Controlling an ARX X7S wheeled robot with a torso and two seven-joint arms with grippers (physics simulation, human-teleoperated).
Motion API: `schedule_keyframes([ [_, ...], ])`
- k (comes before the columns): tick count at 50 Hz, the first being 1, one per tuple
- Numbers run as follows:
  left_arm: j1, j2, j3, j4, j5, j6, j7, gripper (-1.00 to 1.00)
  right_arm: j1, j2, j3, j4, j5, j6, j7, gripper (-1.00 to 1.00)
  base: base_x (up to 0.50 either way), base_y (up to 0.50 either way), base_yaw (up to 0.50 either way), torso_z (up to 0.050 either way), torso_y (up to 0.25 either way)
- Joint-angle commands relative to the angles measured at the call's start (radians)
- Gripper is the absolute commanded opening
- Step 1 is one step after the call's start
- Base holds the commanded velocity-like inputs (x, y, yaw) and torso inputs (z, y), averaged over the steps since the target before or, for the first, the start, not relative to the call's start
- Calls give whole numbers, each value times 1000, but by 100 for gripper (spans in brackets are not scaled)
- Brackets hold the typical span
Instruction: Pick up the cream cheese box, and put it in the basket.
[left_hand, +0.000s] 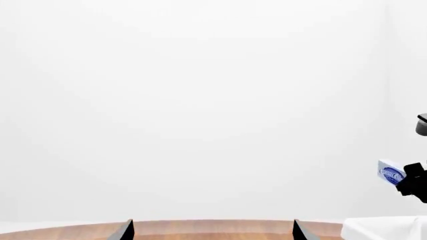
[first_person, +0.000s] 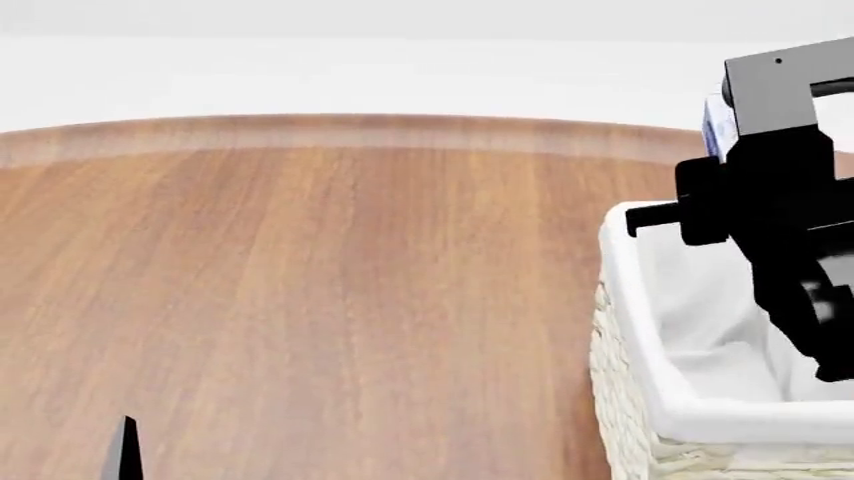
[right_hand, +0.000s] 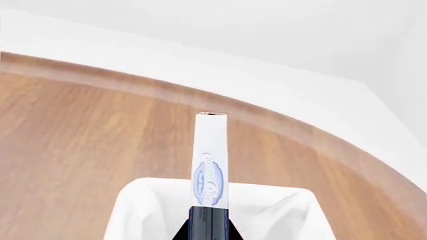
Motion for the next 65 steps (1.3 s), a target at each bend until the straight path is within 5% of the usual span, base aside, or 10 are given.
schedule_keyframes([
  [1,-2,-2,2,-2,-1,2,-3,100,41,-192,-30,387,-79,36,-202,-100,0,0,0,0,0],
  [8,-4,-4,0,-5,-3,4,-3,100,55,-167,-32,372,-65,119,-323,-100,0,0,0,0,0],
  [22,-9,-7,6,-6,-4,-3,-6,100,27,68,9,66,43,283,-314,-100,0,0,0,0,0],
  [40,-13,-11,3,-7,-11,0,-11,100,100,47,-60,95,37,514,-346,-100,0,0,0,0,1],
  [65,-10,-18,11,-2,-12,1,-14,100,45,9,-39,200,43,459,-385,-100,0,0,0,0,0],
])
